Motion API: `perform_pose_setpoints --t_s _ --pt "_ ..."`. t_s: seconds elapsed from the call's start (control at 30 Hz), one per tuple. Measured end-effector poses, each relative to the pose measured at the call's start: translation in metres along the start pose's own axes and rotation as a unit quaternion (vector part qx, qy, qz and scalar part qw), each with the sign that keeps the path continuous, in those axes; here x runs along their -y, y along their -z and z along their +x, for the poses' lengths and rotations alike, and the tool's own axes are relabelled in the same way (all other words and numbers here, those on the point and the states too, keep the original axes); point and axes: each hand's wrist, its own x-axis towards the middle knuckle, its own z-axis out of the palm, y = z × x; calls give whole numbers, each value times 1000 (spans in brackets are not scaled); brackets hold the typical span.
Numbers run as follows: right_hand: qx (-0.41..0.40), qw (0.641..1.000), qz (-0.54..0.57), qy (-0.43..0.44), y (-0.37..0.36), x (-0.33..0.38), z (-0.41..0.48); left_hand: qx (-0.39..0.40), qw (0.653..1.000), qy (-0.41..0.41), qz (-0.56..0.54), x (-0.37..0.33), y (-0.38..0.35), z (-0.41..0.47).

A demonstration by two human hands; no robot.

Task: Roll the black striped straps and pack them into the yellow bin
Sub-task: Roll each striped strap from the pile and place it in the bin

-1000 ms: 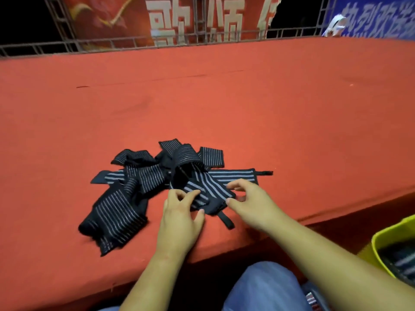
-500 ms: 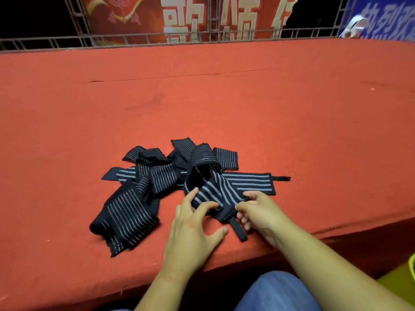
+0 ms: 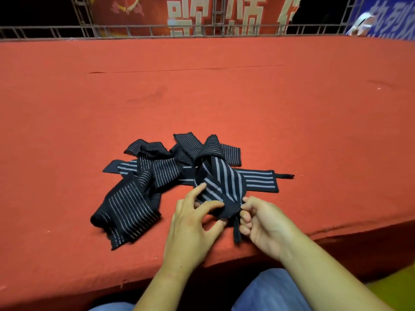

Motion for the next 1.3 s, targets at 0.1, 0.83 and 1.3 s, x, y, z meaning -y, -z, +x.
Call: perform_pose_setpoints --t_s 0.1,0.83,1.3 --pt "16 1000 2 -9 0 4 -3 -23 998 6 -62 3 1 1" --pt "-186 901 -367 139 58 7 -25 -153 841 292 -429 23 19 10" --pt "-122 720 -644 228 -16 21 26 -78 799 279 -527 11 36 9"
